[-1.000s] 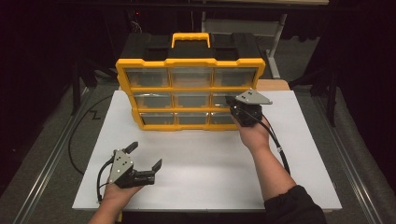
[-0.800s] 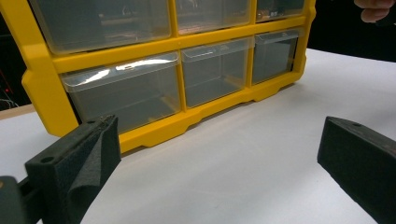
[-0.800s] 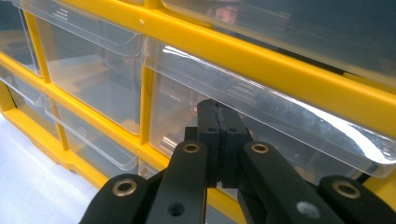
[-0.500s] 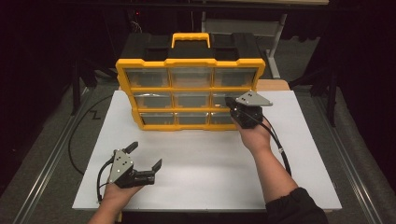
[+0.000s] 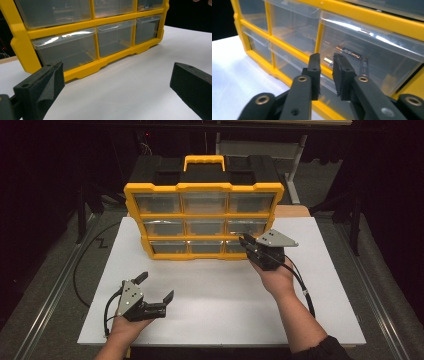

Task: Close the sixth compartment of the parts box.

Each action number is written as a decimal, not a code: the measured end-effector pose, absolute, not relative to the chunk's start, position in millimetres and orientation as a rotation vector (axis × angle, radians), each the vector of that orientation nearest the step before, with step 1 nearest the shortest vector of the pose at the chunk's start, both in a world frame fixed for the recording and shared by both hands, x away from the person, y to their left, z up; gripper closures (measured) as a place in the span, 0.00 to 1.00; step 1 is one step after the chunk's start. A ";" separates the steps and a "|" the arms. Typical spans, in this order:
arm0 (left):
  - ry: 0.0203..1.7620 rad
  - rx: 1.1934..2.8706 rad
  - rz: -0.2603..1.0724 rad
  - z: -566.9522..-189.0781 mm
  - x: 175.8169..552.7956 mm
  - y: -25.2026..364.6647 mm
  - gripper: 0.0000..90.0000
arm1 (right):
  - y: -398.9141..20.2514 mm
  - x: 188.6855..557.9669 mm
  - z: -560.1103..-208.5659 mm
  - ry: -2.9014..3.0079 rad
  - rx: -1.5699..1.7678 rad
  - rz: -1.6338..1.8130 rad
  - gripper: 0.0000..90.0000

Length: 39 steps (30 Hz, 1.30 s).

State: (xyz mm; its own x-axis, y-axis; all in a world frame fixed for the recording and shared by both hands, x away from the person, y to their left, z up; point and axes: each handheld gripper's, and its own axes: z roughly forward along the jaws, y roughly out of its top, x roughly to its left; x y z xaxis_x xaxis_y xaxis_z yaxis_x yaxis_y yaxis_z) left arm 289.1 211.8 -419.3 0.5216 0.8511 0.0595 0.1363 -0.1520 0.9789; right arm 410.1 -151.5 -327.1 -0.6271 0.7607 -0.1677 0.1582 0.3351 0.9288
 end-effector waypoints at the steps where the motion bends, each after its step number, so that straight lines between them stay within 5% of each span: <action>1: 0.858 1.624 0.784 -419.3 289.1 211.7 0.00 | -152.1 407.8 -327.6 2.004 0.799 1.299 0.84; 26: 0.862 1.624 0.795 -419.4 290.0 211.1 0.00 | -195.2 355.6 -353.7 2.079 0.792 1.363 0.52; 39: 0.874 1.640 0.801 -421.4 291.1 211.1 0.00 | -239.7 335.1 -379.5 2.050 0.886 1.366 0.18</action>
